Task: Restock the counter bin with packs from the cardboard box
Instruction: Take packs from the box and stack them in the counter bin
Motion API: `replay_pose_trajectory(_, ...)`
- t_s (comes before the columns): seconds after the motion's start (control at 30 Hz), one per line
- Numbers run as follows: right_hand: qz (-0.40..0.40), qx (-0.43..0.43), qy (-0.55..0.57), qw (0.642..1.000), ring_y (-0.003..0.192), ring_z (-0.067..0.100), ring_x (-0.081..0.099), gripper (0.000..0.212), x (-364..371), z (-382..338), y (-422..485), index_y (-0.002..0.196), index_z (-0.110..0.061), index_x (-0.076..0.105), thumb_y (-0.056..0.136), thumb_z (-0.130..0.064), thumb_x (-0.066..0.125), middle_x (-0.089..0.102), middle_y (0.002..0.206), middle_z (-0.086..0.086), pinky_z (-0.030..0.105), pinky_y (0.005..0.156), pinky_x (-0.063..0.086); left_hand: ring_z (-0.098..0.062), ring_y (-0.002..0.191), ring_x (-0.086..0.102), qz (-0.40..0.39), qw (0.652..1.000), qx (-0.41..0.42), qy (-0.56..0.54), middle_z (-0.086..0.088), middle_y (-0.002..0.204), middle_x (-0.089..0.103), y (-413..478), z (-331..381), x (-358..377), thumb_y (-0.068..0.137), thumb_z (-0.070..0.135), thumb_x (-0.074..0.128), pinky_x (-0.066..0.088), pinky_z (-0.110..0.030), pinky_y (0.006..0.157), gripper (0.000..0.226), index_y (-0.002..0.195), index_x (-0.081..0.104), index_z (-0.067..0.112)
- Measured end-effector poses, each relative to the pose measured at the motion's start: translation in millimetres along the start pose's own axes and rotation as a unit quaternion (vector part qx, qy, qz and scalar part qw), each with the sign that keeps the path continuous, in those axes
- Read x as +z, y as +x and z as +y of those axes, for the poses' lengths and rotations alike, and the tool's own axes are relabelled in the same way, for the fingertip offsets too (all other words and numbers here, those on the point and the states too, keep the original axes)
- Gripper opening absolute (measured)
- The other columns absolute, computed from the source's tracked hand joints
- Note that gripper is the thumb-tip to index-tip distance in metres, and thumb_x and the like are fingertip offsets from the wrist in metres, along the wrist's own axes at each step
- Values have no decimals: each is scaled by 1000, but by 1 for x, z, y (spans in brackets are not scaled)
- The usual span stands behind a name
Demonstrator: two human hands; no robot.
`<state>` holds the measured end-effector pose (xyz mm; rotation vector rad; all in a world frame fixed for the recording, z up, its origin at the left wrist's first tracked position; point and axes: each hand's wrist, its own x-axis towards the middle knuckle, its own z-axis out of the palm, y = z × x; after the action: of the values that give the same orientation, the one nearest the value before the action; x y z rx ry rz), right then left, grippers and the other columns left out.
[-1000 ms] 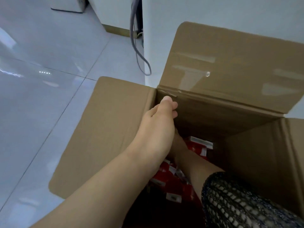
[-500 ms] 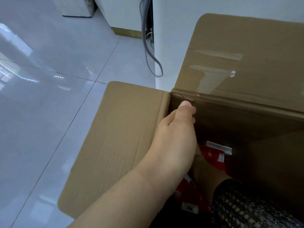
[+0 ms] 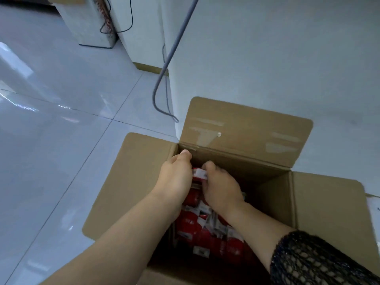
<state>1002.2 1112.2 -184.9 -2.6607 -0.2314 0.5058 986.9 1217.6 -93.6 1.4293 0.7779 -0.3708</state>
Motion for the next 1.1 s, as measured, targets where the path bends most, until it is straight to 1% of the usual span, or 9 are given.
replay_pose_trajectory(0.07, 34, -24, 2, 999, 102, 30, 56, 21, -35, -7, -15, 115, -16, 45, 94, -13, 43, 58, 111, 8, 37, 79, 47, 1, 59, 53, 27, 1000, 4, 10, 12, 67, 61, -16, 17, 4, 100, 30, 36, 35, -24, 55, 32, 80, 60, 23)
replay_pose_trajectory(0.17, 56, -59, 4, 997, 103, 26, 57, 22, -82, -20, -40, 115, -19, 47, 94, -15, 47, 61, 110, 5, 34, 75, 44, -7, 69, 49, 48, 999, 6, 2, 5, 81, 56, -44, 45, 14, 96, 22, 42, 38, -25, 58, 22, 95, 63, 18)
replay_pose_trajectory(0.23, 71, -78, 12, 994, 103, 26, 57, 25, -114, -28, -55, 118, -18, 47, 93, -14, 48, 61, 112, 6, 34, 74, 44, -13, 65, 48, 59, 998, -3, 2, 0, 77, 54, -65, 63, 19, 96, 17, 44, 40, -26, 58, 19, 85, 59, 15)
replay_pose_trajectory(0.3, 82, -92, 18, 992, 103, 26, 56, 28, -145, -36, -72, 119, -18, 47, 92, -12, 48, 61, 113, 6, 35, 74, 44, -23, 70, 49, 61, 998, -13, -1, -6, 80, 51, -87, 81, 25, 96, 15, 44, 47, -32, 70, 21, 77, 53, 13)
replay_pose_trajectory(0.37, 96, -101, 19, 990, 102, 25, 56, 28, -176, -43, -89, 118, -19, 48, 91, -12, 49, 62, 112, 5, 34, 75, 44, -28, 80, 47, 56, 998, -23, -6, -10, 85, 49, -109, 99, 31, 95, 16, 44, 49, -41, 79, 17, 84, 55, 8)
replay_pose_trajectory(0.57, 146, -124, 10, 982, 108, 21, 53, 28, -271, -69, -143, 117, -27, 44, 92, -18, 51, 57, 119, -2, 38, 82, 49, -37, 90, 61, 22, 993, -69, -94, -19, 97, 62, -167, 157, 40, 86, 28, 58, 54, -48, 72, 26, 100, 60, 6)
replay_pose_trajectory(0.77, 176, -188, -4, 966, 117, 20, 43, 34, -372, -94, -188, 125, -23, 44, 93, -16, 49, 52, 127, -1, 34, 91, 39, -31, 67, 61, -22, 987, -56, -147, -17, 59, 67, -231, 222, 53, 91, 20, 58, 55, -40, 65, 19, 87, 60, 1)
replay_pose_trajectory(0.87, 184, -212, -5, 960, 117, 20, 42, 33, -417, -106, -209, 126, -22, 45, 93, -14, 48, 52, 127, -1, 33, 92, 37, -24, 46, 61, -57, 986, -37, -155, -14, 46, 62, -266, 255, 58, 91, 14, 59, 53, -28, 39, 22, 77, 59, -1)
replay_pose_trajectory(1.1, 198, -244, -46, 948, 119, 23, 42, 33, -508, -130, -258, 123, -19, 45, 91, -11, 46, 51, 129, 1, 41, 94, 42, -21, 38, 62, -120, 982, 2, -146, -15, 54, 65, -339, 320, 71, 91, 13, 58, 46, -23, 30, 22, 83, 63, -6)
